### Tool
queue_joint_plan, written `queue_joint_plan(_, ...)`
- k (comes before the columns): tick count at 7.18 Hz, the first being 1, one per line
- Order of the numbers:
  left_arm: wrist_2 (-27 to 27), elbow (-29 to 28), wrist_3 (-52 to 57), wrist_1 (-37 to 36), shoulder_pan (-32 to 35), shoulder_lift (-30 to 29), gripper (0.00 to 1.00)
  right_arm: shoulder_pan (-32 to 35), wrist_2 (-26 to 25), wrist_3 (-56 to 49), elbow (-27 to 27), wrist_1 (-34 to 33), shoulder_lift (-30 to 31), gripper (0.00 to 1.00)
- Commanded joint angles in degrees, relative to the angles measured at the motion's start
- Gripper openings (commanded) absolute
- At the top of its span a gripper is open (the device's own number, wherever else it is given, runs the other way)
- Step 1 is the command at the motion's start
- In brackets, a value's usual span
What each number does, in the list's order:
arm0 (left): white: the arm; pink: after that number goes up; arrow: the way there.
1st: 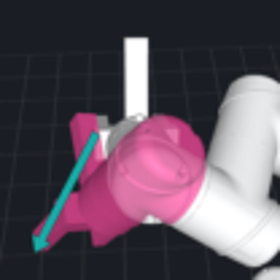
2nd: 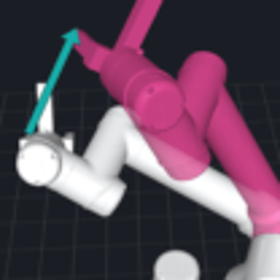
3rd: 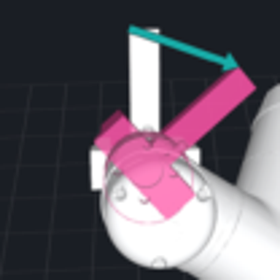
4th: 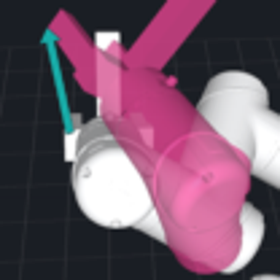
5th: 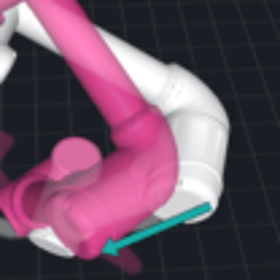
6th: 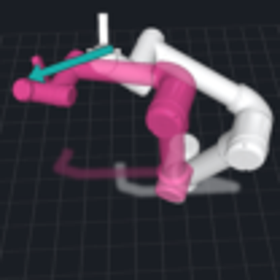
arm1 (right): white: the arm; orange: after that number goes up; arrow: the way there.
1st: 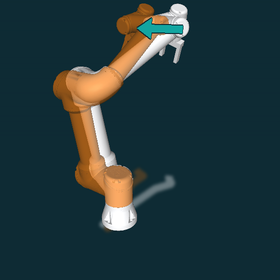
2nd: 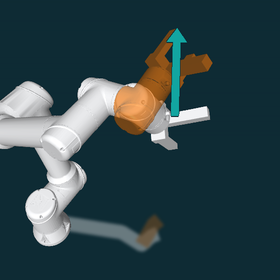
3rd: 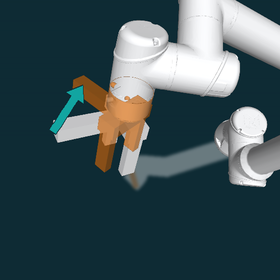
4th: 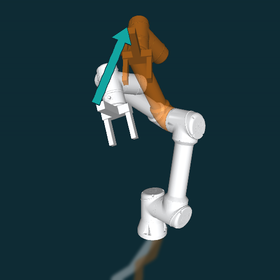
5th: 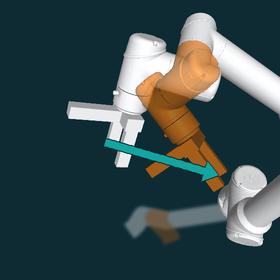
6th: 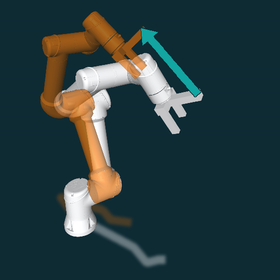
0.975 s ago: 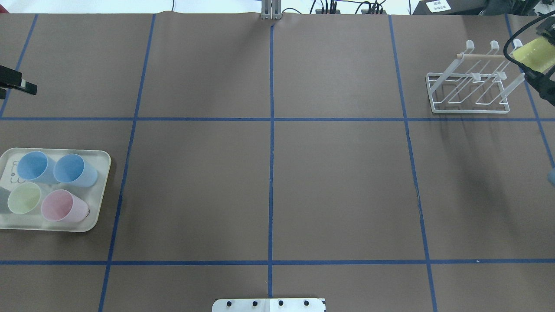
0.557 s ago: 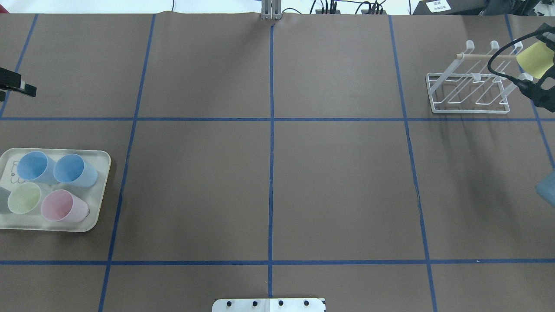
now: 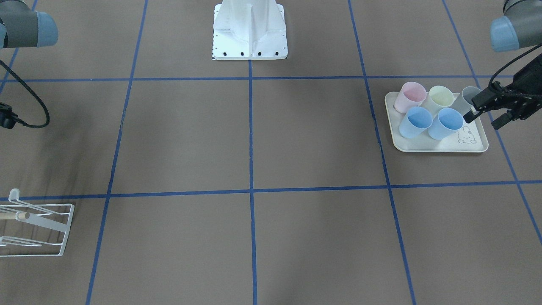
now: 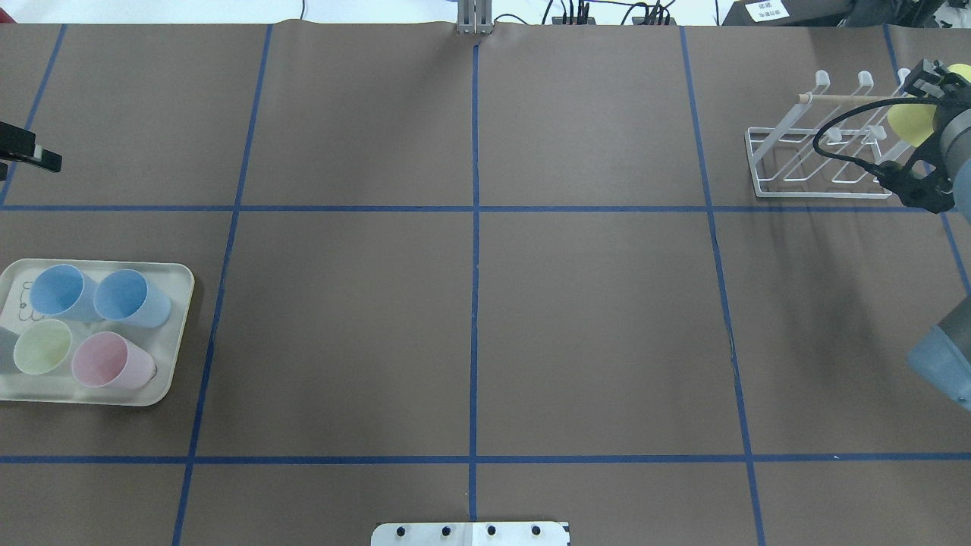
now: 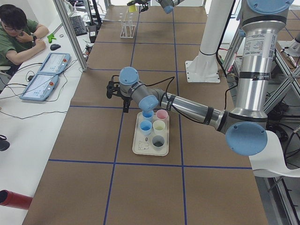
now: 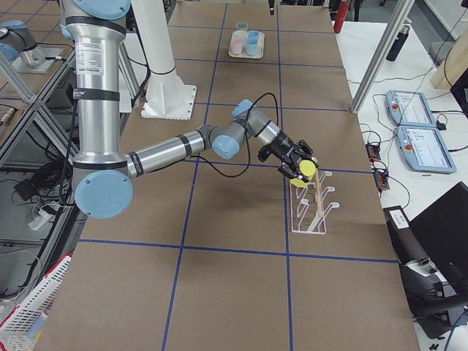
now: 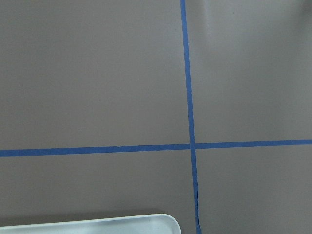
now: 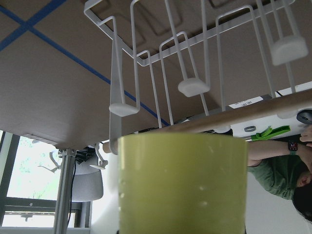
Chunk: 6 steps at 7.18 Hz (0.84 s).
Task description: Transfer IKEA cup to right arm and place on rack
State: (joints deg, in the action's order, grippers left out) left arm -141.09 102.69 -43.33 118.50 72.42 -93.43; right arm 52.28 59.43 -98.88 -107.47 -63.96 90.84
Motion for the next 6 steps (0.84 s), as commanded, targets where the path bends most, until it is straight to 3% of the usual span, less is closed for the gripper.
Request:
queue_joint_plan(1, -0.1, -0.2, -0.1, 0.1, -0.1, 0.0, 1.0, -2.4, -4.0, 0.5, 2.3, 0.0, -0.5, 0.18)
queue_joint_plan(6, -0.1, -0.4, -0.1, 0.1, -0.2, 0.0, 1.0, -3.5, -5.1, 0.8, 5.0, 0.4, -2.3, 0.2)
